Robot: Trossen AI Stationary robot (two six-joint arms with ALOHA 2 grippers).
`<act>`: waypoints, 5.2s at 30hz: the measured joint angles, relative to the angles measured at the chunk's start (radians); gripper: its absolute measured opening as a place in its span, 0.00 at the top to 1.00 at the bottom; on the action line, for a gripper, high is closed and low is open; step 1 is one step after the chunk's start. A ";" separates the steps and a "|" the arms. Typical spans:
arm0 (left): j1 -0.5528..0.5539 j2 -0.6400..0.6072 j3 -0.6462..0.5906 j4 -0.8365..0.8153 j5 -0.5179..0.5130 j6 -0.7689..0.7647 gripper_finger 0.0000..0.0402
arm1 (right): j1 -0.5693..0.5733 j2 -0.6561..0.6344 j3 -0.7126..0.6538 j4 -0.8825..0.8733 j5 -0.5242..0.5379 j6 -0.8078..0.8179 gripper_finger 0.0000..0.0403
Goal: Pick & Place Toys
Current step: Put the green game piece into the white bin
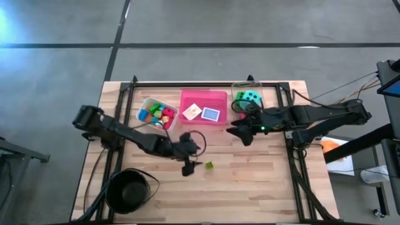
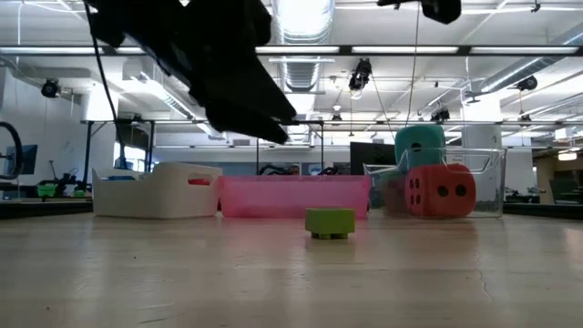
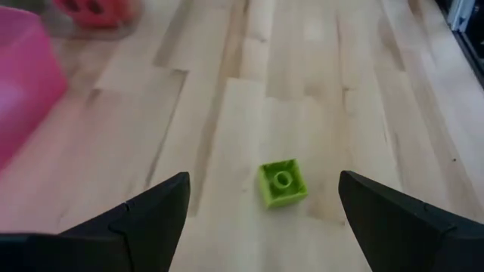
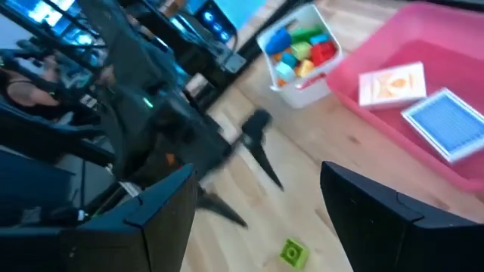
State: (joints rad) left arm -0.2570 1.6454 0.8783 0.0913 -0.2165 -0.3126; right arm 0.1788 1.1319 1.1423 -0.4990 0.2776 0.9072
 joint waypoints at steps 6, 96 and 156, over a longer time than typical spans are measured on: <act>-0.039 0.128 0.055 0.069 -0.037 0.002 0.15 | 0.000 -0.045 -0.001 0.012 0.021 -0.046 0.33; 0.094 -0.068 0.162 -0.128 -0.185 -0.046 0.66 | 0.032 -0.067 -0.004 0.111 0.013 -0.034 0.33; 0.647 -0.356 -0.153 -0.711 0.109 -0.365 0.66 | -0.103 -0.084 -0.004 0.110 -0.067 -0.092 0.33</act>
State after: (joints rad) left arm 0.3904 1.2894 0.7258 -0.6199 -0.1070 -0.6773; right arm 0.0753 1.0481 1.1385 -0.3889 0.2104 0.8150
